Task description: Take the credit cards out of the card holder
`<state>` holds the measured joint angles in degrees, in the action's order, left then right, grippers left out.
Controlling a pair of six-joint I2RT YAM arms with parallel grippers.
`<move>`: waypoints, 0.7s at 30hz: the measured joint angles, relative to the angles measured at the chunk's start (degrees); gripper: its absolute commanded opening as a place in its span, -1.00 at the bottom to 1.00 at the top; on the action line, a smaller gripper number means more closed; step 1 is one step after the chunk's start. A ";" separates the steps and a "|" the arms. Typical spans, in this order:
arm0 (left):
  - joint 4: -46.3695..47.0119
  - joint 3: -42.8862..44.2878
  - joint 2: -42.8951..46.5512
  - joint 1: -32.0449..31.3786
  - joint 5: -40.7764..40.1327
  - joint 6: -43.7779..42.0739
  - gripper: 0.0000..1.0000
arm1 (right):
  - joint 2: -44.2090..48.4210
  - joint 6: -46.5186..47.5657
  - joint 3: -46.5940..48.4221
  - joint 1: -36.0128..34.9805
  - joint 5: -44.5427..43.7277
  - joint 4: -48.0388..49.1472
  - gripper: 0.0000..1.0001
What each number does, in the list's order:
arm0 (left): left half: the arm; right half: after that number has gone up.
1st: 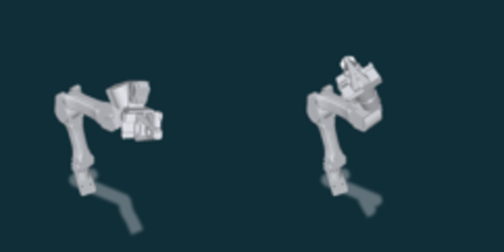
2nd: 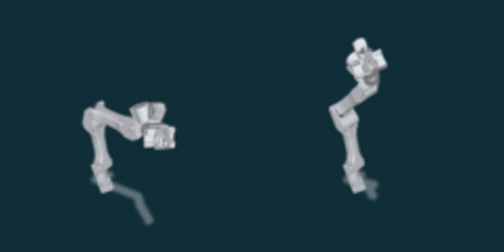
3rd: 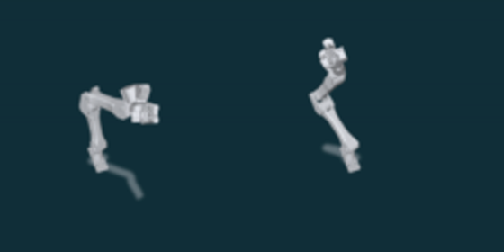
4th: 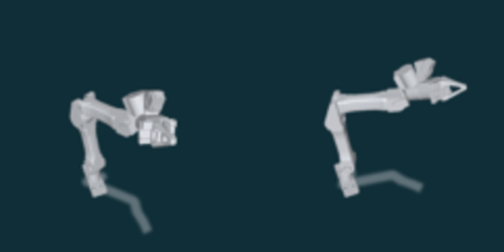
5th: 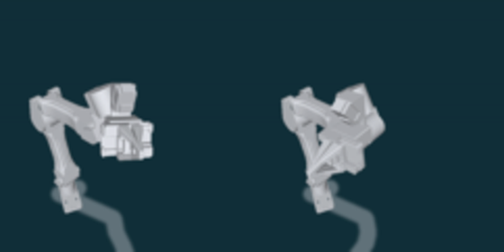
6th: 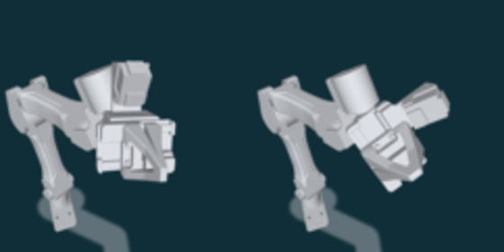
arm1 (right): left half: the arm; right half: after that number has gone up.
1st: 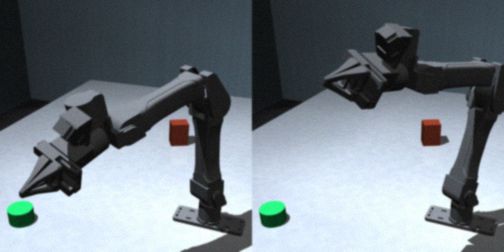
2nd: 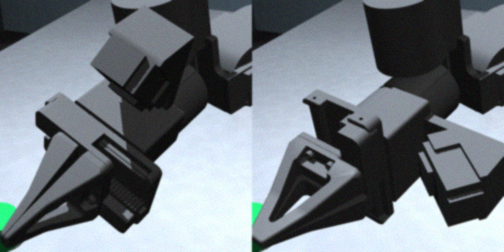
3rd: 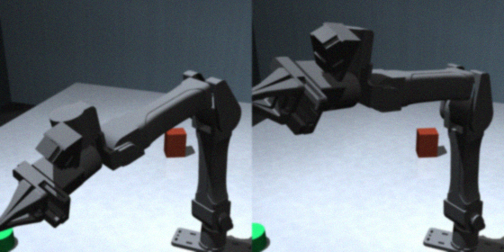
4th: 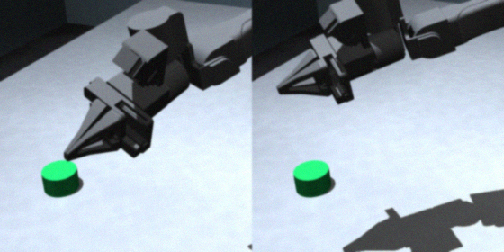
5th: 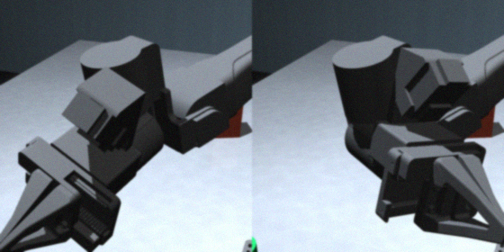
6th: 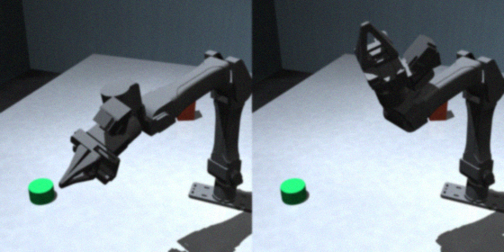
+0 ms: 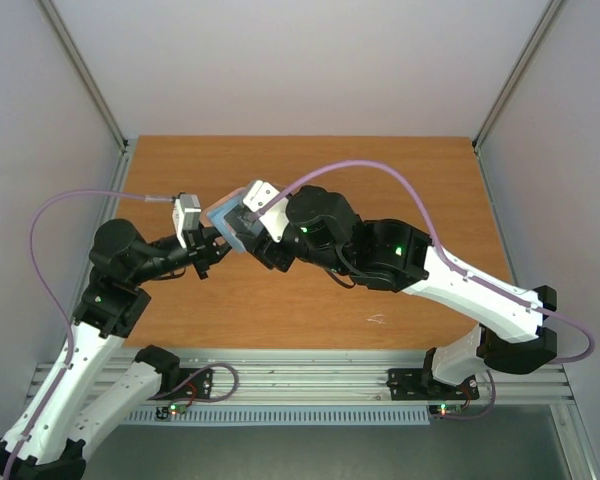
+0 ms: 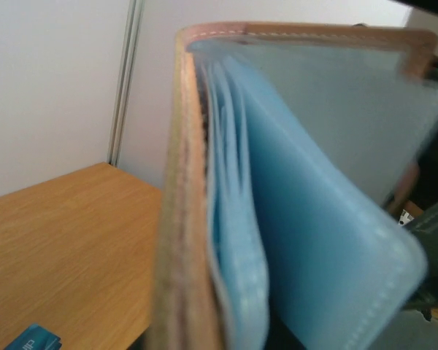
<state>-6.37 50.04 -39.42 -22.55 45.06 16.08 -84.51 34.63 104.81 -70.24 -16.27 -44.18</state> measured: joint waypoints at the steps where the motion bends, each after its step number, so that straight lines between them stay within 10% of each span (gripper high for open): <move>1: -0.02 0.00 0.00 0.02 -0.33 0.00 -0.99 | 0.04 -0.02 0.00 -0.09 -0.22 0.09 0.17; 10: -0.24 0.00 0.15 0.09 -0.22 0.02 -0.99 | 1.75 0.22 -0.33 0.44 -1.38 0.20 -0.43; 13: -0.24 0.00 0.35 0.07 0.22 0.02 -1.00 | 2.19 -0.09 -0.33 1.11 -0.39 0.04 -0.94; 18: -0.26 0.00 0.59 0.09 1.36 0.00 -0.96 | 2.62 -1.29 -0.33 2.97 2.51 -0.24 -0.98; 21: -0.20 -0.04 0.63 0.09 2.32 0.04 -0.02 | 3.21 -2.71 -0.33 5.18 6.69 -1.05 -0.97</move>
<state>-6.57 50.00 -38.79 -22.46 47.37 16.12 -81.30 31.92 104.49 -65.06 -9.58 -45.23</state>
